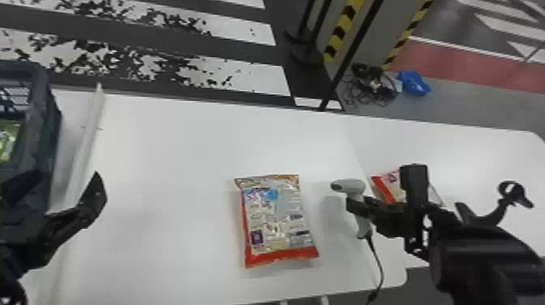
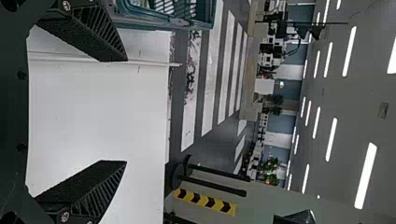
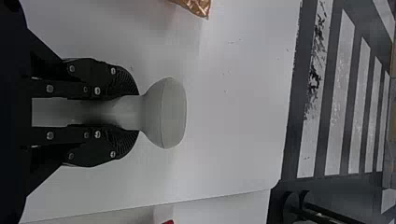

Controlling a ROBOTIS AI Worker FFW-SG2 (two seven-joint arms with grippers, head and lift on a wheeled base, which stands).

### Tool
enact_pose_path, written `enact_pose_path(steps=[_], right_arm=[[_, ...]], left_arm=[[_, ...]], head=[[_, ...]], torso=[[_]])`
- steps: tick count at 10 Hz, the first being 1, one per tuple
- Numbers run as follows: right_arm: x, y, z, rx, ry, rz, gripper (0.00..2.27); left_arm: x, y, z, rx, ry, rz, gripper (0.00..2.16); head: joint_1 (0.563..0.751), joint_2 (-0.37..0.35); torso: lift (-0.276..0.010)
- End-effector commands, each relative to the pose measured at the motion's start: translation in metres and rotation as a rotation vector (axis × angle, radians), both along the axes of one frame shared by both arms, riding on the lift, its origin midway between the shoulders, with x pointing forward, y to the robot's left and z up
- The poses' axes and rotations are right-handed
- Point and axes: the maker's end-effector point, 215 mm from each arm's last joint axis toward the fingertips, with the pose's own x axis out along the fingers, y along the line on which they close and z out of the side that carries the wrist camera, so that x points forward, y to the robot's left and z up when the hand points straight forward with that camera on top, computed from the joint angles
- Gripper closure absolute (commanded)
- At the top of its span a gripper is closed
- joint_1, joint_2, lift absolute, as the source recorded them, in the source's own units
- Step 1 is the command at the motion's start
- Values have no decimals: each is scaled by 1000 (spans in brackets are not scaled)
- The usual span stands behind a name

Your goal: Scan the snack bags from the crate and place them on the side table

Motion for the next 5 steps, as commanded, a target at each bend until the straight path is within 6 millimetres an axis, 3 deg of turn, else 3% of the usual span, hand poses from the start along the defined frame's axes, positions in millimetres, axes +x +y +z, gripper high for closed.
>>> enact_pose_path(steps=[1,3,5], right_arm=[[1,-4,-8,-11,9,-3,2186],[0,-5,-14,-22,24,3,2175],[-1,-3,-16,-28,27,10,1983]], left_arm=[[0,-1,0,-3,0,0,90],[0,-1,-1,-3,3,0,90],[0,-2,-1,-4,3,-2,90]], head=[[695,-317],[695,-323],[695,-325]], torso=[[-94],[-94],[-94]])
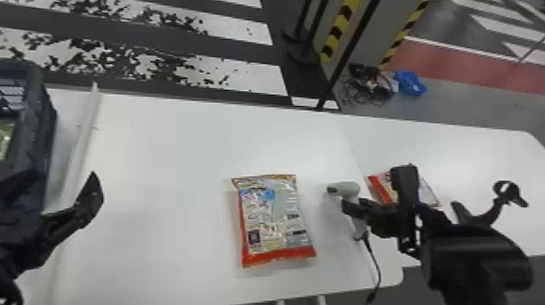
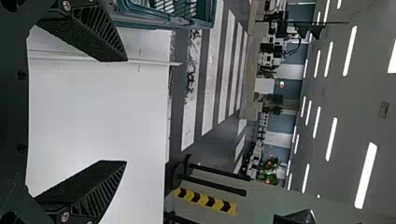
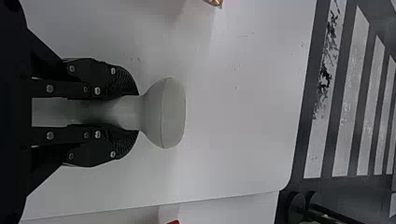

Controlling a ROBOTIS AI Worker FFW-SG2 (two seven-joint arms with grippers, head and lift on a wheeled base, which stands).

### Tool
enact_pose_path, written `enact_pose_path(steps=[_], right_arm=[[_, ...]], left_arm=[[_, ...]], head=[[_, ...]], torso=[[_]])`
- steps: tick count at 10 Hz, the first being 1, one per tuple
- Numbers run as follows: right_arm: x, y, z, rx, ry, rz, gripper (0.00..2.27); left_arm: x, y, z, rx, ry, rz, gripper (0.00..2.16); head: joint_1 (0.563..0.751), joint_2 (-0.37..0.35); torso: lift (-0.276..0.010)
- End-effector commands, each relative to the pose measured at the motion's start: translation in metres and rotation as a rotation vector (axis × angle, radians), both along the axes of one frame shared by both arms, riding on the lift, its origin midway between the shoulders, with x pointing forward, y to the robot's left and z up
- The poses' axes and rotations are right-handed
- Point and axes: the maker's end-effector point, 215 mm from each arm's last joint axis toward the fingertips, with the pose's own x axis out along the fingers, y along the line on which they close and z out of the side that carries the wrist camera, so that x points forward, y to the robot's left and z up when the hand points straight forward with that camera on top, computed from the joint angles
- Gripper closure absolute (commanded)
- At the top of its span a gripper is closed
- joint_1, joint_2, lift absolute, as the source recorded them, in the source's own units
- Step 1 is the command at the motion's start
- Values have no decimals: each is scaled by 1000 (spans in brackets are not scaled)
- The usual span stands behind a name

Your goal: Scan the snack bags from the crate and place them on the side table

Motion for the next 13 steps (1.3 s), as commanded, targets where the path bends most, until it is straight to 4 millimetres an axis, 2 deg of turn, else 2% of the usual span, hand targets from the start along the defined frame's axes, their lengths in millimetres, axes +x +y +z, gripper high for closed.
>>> enact_pose_path(steps=[1,3,5,6,8,9,11,13], right_arm=[[-1,2,-2,0,2,5,1696],[-4,4,-5,2,8,8,1200],[-5,4,-5,3,2,10,275],[-5,2,-1,3,-7,3,120],[-12,0,18,26,-48,-12,117],[-18,7,30,67,-70,-17,120],[-35,32,41,201,-55,-2,120],[-46,58,43,307,-25,30,120]], left_arm=[[0,0,1,-2,-2,1,90],[0,-1,1,-4,-2,1,90],[-1,-1,1,-4,-2,0,90],[-1,-1,1,-4,-2,0,90],[-2,-1,1,-4,0,0,90],[-2,-1,1,-4,-2,0,93],[-2,-4,1,-6,-2,-6,93],[-2,-6,3,-6,-3,-8,93]], head=[[695,-325],[695,-323],[695,-322],[695,-322],[695,-327],[695,-330],[695,-321],[695,-300]], torso=[[-94],[-94],[-94],[-94],[-94],[-94],[-94],[-94]])
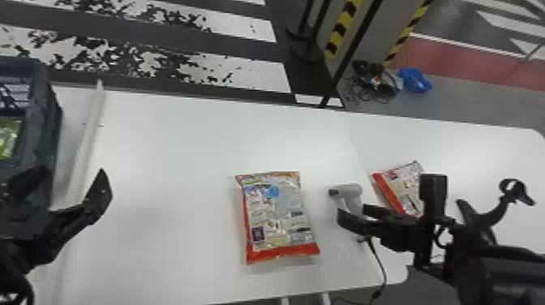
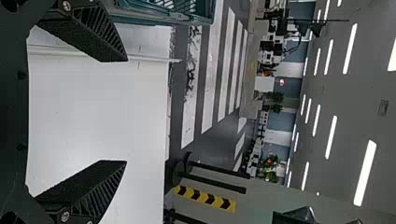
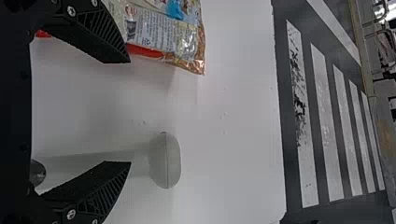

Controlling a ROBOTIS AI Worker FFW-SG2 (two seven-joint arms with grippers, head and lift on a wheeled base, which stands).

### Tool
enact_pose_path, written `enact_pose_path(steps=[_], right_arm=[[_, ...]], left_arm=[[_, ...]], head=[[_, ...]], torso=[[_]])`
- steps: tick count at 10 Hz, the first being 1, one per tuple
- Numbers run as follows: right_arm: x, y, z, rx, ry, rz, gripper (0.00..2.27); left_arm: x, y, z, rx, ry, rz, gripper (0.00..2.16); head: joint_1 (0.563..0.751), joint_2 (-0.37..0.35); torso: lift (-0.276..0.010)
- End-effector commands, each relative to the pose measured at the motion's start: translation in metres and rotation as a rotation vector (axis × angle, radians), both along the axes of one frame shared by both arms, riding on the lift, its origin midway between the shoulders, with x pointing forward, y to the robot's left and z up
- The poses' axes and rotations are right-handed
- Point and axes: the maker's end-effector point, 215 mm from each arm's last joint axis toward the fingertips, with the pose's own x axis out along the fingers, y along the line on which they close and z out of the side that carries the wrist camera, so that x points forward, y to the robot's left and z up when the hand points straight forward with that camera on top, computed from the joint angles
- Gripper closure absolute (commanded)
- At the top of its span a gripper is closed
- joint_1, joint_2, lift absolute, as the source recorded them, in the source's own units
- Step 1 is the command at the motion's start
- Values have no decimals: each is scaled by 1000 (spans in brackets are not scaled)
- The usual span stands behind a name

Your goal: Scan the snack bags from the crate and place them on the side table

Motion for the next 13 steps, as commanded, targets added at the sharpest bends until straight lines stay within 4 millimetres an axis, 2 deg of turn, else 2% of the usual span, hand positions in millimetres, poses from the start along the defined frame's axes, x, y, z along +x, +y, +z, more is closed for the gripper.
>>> enact_pose_path(steps=[1,3,6,9,13], right_arm=[[-9,19,-2,74,30,26,120],[-18,38,-9,123,69,65,120],[-26,56,-21,173,122,95,120],[-29,76,-33,238,172,134,117],[-30,86,-46,248,208,170,117]], left_arm=[[0,0,2,-1,-1,3,93],[-1,-5,7,-2,-7,-2,90],[0,-14,14,-1,-18,-16,90],[-2,-17,10,-1,-8,-22,90],[-4,-20,7,-1,-1,-25,93]], head=[[695,-286],[695,-253],[695,-239],[695,-223],[695,-202]], torso=[[-94],[-94],[-94],[-94],[-94]])
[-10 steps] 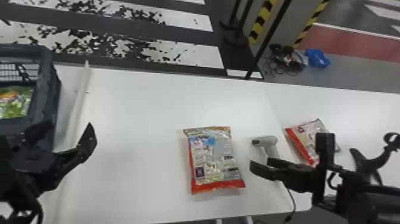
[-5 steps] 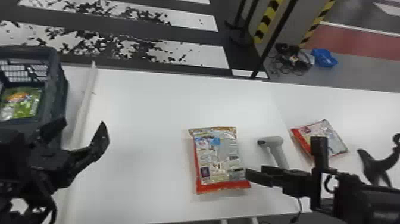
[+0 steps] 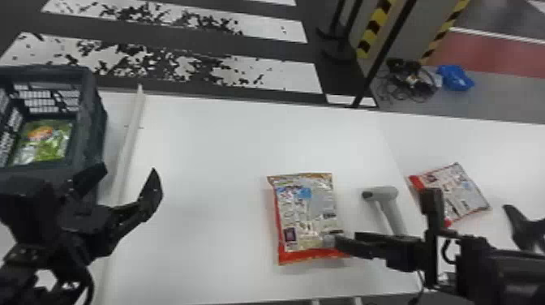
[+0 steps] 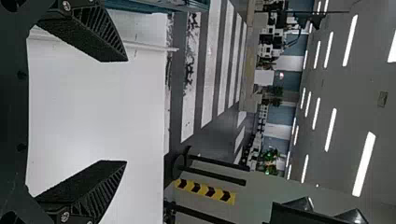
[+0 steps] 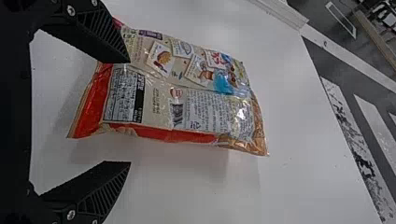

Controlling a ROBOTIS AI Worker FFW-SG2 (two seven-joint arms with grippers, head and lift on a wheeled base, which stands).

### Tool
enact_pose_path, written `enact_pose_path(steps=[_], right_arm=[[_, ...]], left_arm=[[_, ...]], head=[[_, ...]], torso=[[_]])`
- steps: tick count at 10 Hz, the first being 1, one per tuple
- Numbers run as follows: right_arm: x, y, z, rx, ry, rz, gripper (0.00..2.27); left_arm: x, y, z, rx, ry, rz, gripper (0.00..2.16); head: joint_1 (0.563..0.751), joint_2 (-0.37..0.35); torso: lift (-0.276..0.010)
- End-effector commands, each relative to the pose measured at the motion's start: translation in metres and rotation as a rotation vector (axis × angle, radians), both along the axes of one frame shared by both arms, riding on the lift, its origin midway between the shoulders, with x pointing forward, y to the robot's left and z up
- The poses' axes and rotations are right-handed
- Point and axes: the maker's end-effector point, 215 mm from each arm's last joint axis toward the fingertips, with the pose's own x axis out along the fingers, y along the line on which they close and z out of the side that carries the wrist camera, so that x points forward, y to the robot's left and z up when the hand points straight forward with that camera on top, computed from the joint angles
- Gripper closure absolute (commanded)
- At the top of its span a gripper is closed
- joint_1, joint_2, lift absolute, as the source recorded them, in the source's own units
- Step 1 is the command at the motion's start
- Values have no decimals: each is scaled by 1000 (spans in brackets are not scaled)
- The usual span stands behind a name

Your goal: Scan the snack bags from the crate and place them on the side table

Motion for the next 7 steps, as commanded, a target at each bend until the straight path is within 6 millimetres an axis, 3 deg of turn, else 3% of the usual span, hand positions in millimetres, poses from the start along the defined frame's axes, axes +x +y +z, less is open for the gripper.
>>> enact_pose_path(steps=[1,3,4,6,7], right_arm=[[0,3,-5,2,11,11,130],[-3,11,-6,18,16,31,319],[-3,13,-8,6,19,45,552],[-5,15,-12,-11,23,64,1892],[-2,18,-6,7,1,83,2047]], left_arm=[[0,-1,0,-3,0,0,93],[-1,-1,-1,-3,3,0,93],[-1,-1,-2,-3,5,0,93],[-2,-1,-3,-3,6,0,93],[-2,-1,-3,-3,6,0,93]], head=[[695,-201],[695,-196],[695,-190],[695,-185],[695,-184]], torso=[[-94],[-94],[-94],[-94],[-94]])
